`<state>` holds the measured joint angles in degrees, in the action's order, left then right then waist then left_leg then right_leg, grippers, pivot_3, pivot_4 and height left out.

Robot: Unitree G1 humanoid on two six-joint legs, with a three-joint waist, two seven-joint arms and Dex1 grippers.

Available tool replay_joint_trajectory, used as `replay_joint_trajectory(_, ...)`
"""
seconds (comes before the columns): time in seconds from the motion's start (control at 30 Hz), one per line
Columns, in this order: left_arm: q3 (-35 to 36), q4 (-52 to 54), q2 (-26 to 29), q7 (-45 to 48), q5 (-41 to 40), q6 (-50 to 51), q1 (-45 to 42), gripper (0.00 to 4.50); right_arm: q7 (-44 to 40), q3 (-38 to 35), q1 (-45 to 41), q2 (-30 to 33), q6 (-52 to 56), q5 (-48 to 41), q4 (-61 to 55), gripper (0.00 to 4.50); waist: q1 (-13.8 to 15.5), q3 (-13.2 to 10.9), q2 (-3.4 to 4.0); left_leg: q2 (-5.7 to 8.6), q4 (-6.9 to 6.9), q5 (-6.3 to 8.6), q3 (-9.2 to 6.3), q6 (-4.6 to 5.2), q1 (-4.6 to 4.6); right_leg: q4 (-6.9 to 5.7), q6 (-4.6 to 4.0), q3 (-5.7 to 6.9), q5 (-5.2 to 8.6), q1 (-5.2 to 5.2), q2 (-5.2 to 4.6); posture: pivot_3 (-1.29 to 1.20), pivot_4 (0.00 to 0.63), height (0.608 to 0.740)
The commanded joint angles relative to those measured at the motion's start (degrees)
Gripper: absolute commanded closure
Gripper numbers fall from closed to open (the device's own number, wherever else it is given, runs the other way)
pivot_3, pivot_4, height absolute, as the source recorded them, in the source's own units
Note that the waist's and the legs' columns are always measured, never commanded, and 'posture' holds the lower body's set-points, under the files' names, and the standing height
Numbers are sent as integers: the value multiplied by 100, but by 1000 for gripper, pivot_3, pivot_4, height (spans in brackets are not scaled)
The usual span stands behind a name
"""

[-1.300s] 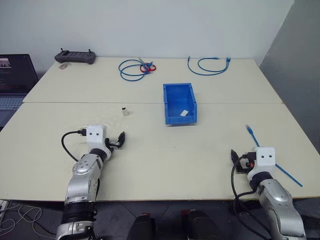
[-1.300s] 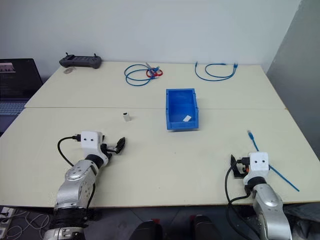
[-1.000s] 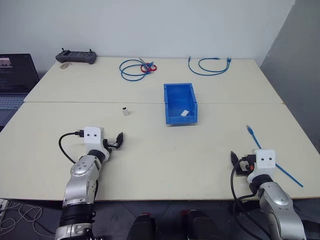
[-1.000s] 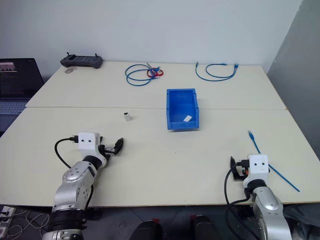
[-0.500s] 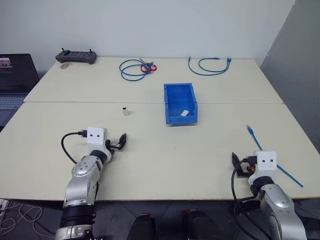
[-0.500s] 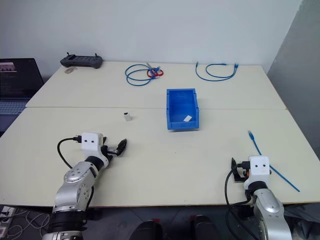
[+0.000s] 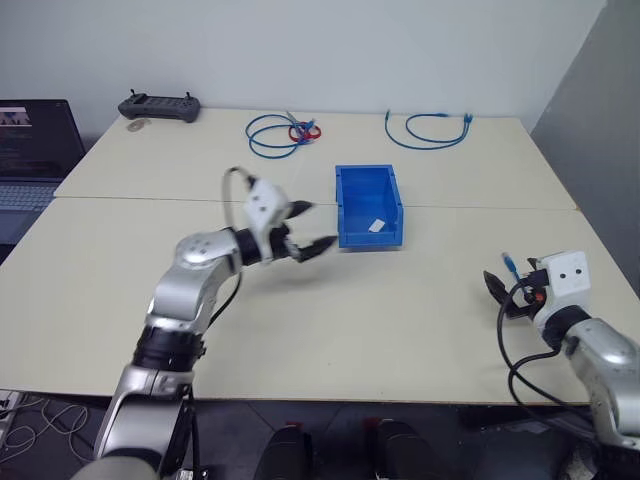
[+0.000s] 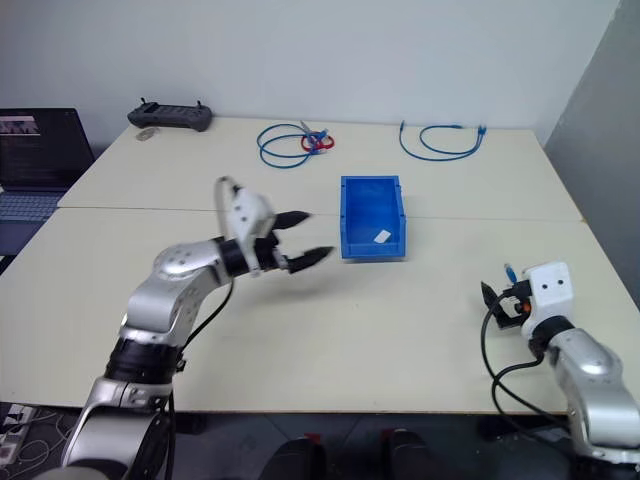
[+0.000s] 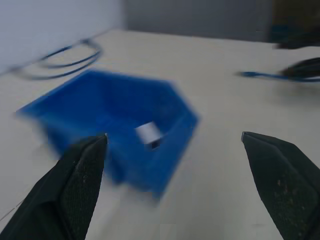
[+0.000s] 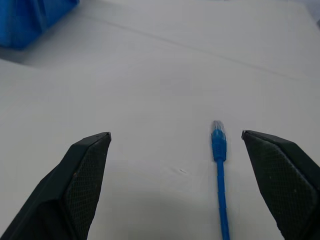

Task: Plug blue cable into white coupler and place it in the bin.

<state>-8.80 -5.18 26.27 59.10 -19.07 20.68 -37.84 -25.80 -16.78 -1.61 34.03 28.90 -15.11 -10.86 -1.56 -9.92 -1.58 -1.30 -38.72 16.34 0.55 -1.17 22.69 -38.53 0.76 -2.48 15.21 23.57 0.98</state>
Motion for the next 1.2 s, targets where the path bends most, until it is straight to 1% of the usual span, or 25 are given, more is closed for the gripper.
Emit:
replay_joint_trajectory(0.03, -483, -559, -184, 934, 25, -192, -518, 0, -699, -98, -511, 389, 201, -329, 888, 33, -35, -3, 4, -3, -1, 7, 4, 12, 4, -1, -2, -4, 1, 7, 0, 0, 150, 740)
replay_joint_trajectory(0.13, -691, -1038, -383, 1256, 195, -488, -860, 0, -1147, -3, -903, 577, 534, -537, 1486, 33, -39, -6, 6, -3, 0, 8, 10, 14, 24, -11, -4, -8, 1, 39, 5, 0, 150, 740)
replay_joint_trajectory(0.23, -728, -1385, -584, 1341, 313, -737, -1061, 0, -1404, 97, -1162, 561, 665, -585, 2079, 33, -26, -7, 6, -7, -1, 8, 5, 15, 25, -21, -6, -8, 2, 43, 11, 0, 150, 740)
replay_joint_trajectory(0.37, -708, -1553, -667, 1388, 427, -905, -1068, 0, -1633, 263, -1233, 502, 453, -448, 2519, 33, -34, -7, 2, -9, -7, 8, 5, 15, 20, -27, -4, -10, 2, 37, 14, 0, 150, 740)
replay_joint_trajectory(0.43, -676, -1499, -645, 1396, 442, -892, -1018, 0, -1676, 310, -1261, 458, 434, -438, 2553, 396, -35, -7, 1, -10, -13, 8, 8, 15, 20, -27, -1, -14, 1, 36, 14, 0, 150, 740)
replay_joint_trajectory(0.47, -663, -1481, -639, 1399, 448, -886, -1004, 0, -1683, 311, -1277, 440, 435, -442, 2564, 481, -32, -7, 1, -10, -14, 7, 7, 14, 19, -29, 0, -13, 0, 35, 14, 0, 150, 740)
replay_joint_trajectory(0.5, -650, -1457, -631, 1395, 452, -876, -984, 0, -1671, 341, -1303, 424, 369, -397, 2607, 792, -30, -7, 1, -9, -16, 7, 6, 14, 17, -32, 0, -12, 0, 33, 13, 0, 150, 740)
replay_joint_trajectory(0.53, -642, -1448, -629, 1393, 457, -875, -973, 0, -1662, 360, -1322, 417, 317, -364, 2644, 947, -30, -7, 1, -10, -16, 7, 5, 14, 14, -33, 0, -11, 0, 30, 13, 0, 150, 740)
replay_joint_trajectory(0.6, -623, -1414, -610, 1320, 497, -893, -937, 0, -1619, 438, -1344, 393, 228, -282, 2683, 1488, -35, -7, 1, -13, -16, 7, 4, 14, 10, -35, 0, -11, 0, 28, 16, 0, 150, 740)
replay_joint_trajectory(0.7, -602, -1308, -599, 1254, 496, -853, -865, 0, -1549, 494, -1353, 342, 175, -216, 2733, 2091, -42, -7, 1, -21, -16, 7, 4, 14, 5, -37, 0, -12, 0, 26, 24, 0, 150, 740)
replay_joint_trajectory(0.73, -603, -1259, -588, 1261, 480, -831, -838, 0, -1542, 490, -1345, 329, 155, -194, 2737, 2422, -42, -7, 1, -24, -16, 7, 3, 14, 5, -38, -1, -12, 0, 26, 26, 0, 150, 740)
replay_joint_trajectory(0.83, -607, -1173, -555, 1280, 450, -754, -778, 0, -1516, 484, -1310, 311, 71, -113, 2696, 3169, -42, -7, 1, -27, -16, 7, 2, 14, 2, -40, -1, -12, 0, 25, 30, 0, 150, 740)
replay_joint_trajectory(0.9, -595, -1091, -502, 1311, 436, -721, -715, 0, -1565, 610, -1226, 357, -97, 7, 2496, 3648, -42, -7, 1, -27, -16, 7, 2, 13, 1, -42, -1, -12, 0, 24, 31, 0, 150, 740)
replay_joint_trajectory(0.93, -576, -1031, -466, 1309, 428, -704, -679, 0, -1616, 717, -1150, 405, -249, 105, 2338, 3724, -41, -6, 2, -27, -16, 7, 3, 13, 0, -42, -2, -13, 0, 24, 31, 0, 150, 740)
replay_joint_trajectory(0.97, -536, -965, -418, 1288, 414, -672, -651, 0, -1714, 850, -1057, 464, -430, 199, 2082, 4100, -43, -6, 3, -27, -16, 7, 1, 13, 1, -42, -2, -12, 0, 24, 31, 0, 150, 740)
replay_joint_trajectory(1.0, -470, -867, -355, 1255, 369, -598, -617, 0, -1837, 977, -964, 515, -592, 248, 1778, 4314, -43, -6, 3, -28, -16, 7, 2, 13, -1, -42, -2, -13, 0, 24, 31, 0, 150, 740)
replay_joint_trajectory(1.03, -360, -715, -260, 1211, 286, -461, -560, 0, -2003, 1146, -858, 581, -734, 276, 1359, 4489, -43, -6, 3, -28, -15, 7, 1, 13, 0, -43, -2, -13, 0, 24, 31, 0, 150, 740)
replay_joint_trajectory(1.1, -201, -458, -105, 1149, 154, -243, -448, 0, -2216, 1384, -713, 686, -938, 328, 796, 4489, -67, -7, 3, -33, -14, 7, 2, 13, 3, -43, -2, -17, 1, 32, 30, 0, 150, 740)
replay_joint_trajectory(1.2, 368, 370, 571, 1003, -141, 328, 187, 0, -2725, 2021, -906, 779, -1070, 336, -52, 4489, -121, -12, 13, -39, -13, 7, 0, 13, 10, -49, -2, -18, 1, 46, 31, 0, 150, 740)
